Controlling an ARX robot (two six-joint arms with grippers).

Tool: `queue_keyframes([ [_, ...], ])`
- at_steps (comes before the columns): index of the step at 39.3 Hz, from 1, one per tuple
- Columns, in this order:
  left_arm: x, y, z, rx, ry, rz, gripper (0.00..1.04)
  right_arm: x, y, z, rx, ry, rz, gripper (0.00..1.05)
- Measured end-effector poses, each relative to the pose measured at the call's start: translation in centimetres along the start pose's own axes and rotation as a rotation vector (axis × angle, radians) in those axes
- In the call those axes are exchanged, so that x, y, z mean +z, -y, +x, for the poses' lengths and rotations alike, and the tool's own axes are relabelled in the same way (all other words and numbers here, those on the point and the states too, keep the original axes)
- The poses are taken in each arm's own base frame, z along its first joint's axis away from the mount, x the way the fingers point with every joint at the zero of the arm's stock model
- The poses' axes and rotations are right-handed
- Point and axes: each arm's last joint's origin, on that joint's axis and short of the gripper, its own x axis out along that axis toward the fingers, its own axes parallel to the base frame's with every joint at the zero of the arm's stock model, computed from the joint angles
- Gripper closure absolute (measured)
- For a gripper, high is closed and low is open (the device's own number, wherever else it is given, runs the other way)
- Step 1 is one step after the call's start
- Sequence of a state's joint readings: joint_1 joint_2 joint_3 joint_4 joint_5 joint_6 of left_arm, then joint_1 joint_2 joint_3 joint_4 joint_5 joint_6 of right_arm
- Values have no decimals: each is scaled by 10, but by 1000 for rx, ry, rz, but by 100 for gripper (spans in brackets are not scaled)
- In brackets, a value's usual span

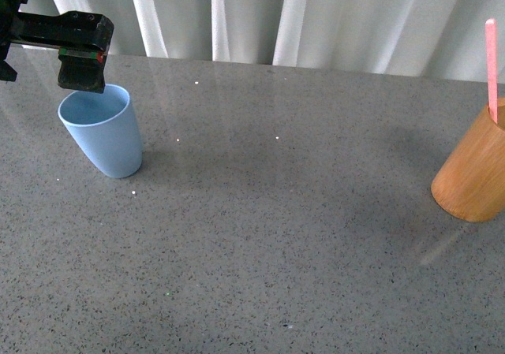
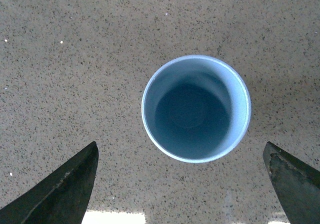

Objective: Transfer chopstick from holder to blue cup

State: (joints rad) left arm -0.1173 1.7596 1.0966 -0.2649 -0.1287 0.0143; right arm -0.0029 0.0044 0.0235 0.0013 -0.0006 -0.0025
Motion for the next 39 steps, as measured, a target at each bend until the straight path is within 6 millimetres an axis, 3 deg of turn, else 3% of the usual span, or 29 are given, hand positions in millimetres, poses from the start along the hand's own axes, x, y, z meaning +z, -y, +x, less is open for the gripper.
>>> queue_keyframes([
  [15, 9, -12, 34, 59, -37, -24, 7, 0, 0, 0, 0, 0, 0, 10],
  [36, -3, -16, 74, 86, -122, -61, 7, 0, 0, 0, 0, 0, 0, 10],
  [39, -2, -13, 75, 82, -121, -65, 16, 0, 0, 0, 0, 0, 0, 10],
])
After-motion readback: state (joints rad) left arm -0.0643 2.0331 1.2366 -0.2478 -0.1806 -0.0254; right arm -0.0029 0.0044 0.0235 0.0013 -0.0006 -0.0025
